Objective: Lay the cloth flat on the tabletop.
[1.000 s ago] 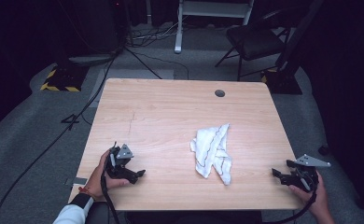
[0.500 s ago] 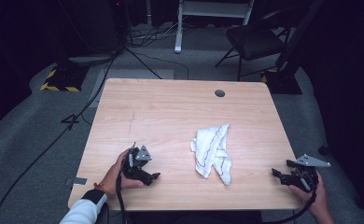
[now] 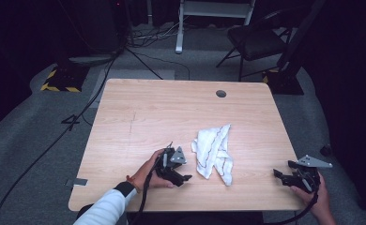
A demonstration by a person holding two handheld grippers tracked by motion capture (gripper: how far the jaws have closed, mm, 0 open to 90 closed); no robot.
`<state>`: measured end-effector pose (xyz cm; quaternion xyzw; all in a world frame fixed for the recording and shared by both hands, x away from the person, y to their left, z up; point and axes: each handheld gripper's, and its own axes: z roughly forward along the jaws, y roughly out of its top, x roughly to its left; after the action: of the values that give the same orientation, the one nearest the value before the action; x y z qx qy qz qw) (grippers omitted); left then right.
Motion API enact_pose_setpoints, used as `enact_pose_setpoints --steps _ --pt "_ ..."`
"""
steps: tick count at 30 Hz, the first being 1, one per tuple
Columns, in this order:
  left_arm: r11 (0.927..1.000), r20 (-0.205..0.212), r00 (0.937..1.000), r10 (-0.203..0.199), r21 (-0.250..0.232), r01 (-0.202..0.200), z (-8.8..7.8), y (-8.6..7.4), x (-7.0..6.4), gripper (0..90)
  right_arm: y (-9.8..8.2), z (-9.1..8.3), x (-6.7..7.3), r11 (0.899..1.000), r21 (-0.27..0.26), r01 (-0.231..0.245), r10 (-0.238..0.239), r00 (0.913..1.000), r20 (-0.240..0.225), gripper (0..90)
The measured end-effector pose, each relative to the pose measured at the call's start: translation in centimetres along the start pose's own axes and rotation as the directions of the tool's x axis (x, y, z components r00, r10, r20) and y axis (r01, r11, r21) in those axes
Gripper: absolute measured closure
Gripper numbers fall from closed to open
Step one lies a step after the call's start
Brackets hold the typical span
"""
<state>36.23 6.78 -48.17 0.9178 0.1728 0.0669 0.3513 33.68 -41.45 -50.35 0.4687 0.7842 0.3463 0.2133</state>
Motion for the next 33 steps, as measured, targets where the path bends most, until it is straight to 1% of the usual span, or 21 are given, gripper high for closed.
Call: enact_pose_setpoints --steps 1,2,3,4,5,8,11,13,16,20,22,24,25,26,27,28,29,30,31,32,33 --pt "0.9996 0.014 0.9996 0.025 -0.010 -0.025 0.6 1.0 -0.6 22.0 0.0 0.0 0.0 1.000 0.000 0.000 0.000 1.0000 0.000 20.1" --pt "0.9996 0.014 0.9996 0.025 -0.010 -0.025 0.6 1.0 -0.6 22.5 0.0 0.0 0.0 1.000 0.000 0.000 0.000 1.0000 0.000 20.1" --pt "0.9986 0.029 0.9982 0.052 -0.002 -0.052 1.5 2.0 -1.3 23.1 0.0 0.0 0.0 1.000 0.000 0.000 0.000 1.0000 0.000 20.1" --pt "0.9986 0.029 0.9982 0.052 -0.002 -0.052 1.5 2.0 -1.3 23.1 0.0 0.0 0.0 1.000 0.000 0.000 0.000 1.0000 0.000 20.1" --pt "0.9977 0.047 0.9966 0.068 -0.004 -0.068 2.3 2.9 -2.0 23.2 0.0 0.0 0.0 1.000 0.000 0.000 0.000 1.0000 -0.001 20.1" --pt "0.9954 0.049 0.9942 0.096 0.002 -0.096 3.5 4.1 -2.6 24.2 0.0 0.0 0.0 1.000 0.000 0.000 0.000 1.0000 -0.002 20.1" --pt "0.9958 0.047 0.9947 0.091 0.004 -0.091 4.2 4.7 -2.7 24.5 0.0 0.0 0.0 1.000 0.000 -0.001 0.001 1.0000 -0.002 20.1" --pt "0.9967 0.053 0.9954 0.080 0.013 -0.080 5.0 5.3 -2.5 28.2 0.1 0.1 0.0 1.000 0.000 0.001 -0.001 1.0000 -0.004 20.2" --pt "0.9969 0.049 0.9959 0.075 0.019 -0.076 5.5 5.4 -2.3 31.1 0.1 0.1 0.0 1.000 0.001 0.003 -0.003 1.0000 -0.009 20.6" --pt "0.9978 0.035 0.9974 0.064 0.018 -0.064 5.7 5.2 -1.7 46.3 0.4 0.1 0.3 0.999 0.008 0.044 -0.044 0.9990 -0.013 22.1" --pt "0.9980 0.028 0.9978 0.060 0.016 -0.061 5.6 5.2 -1.6 57.0 0.5 0.2 0.4 0.998 0.006 0.057 -0.057 0.9983 -0.011 23.9" --pt "0.9979 0.033 0.9976 0.061 0.017 -0.062 5.5 5.1 -1.2 66.2 1.2 0.5 1.1 0.998 -0.004 0.067 -0.067 0.9962 -0.056 28.6" --pt "0.9976 0.030 0.9973 0.067 0.018 -0.067 5.5 5.0 -1.1 66.2 1.2 0.5 1.1 0.998 -0.004 0.067 -0.067 0.9962 -0.056 28.6" --pt "0.9975 0.028 0.9973 0.068 0.018 -0.069 5.4 5.0 -1.1 71.7 1.8 0.8 1.8 0.995 -0.007 0.095 -0.095 0.9919 -0.084 31.7" --pt "0.9976 0.026 0.9974 0.067 0.017 -0.067 5.2 4.9 -1.0 71.7 1.8 0.8 1.8 0.995 -0.007 0.095 -0.095 0.9919 -0.084 31.7" --pt "0.9964 0.019 0.9964 0.083 0.016 -0.083 5.0 4.8 -0.8 78.6 2.7 1.0 2.8 0.989 -0.002 0.147 -0.146 0.9846 -0.096 35.5" --pt "0.9970 0.020 0.9969 0.077 0.013 -0.077 4.9 4.8 -0.7 81.0 3.2 1.0 3.3 0.986 -0.004 0.165 -0.164 0.9810 -0.103 36.9" --pt "0.9970 0.020 0.9969 0.077 0.013 -0.077 4.9 4.8 -0.7 82.8 3.2 1.0 3.3 0.986 -0.004 0.165 -0.164 0.9810 -0.103 36.9" --pt "0.9969 0.028 0.9966 0.078 0.005 -0.078 4.5 4.7 -0.3 83.9 4.6 1.1 4.2 0.983 -0.016 0.185 -0.185 0.9744 -0.127 39.8" --pt "0.9969 0.028 0.9966 0.078 0.005 -0.078 4.5 4.7 -0.3 84.2 4.6 1.1 4.2 0.983 -0.016 0.185 -0.185 0.9744 -0.127 39.8" --pt "0.9966 0.027 0.9963 0.082 0.004 -0.082 4.3 4.7 -0.2 84.4 5.8 1.2 5.0 0.979 -0.028 0.202 -0.204 0.9681 -0.146 41.5"
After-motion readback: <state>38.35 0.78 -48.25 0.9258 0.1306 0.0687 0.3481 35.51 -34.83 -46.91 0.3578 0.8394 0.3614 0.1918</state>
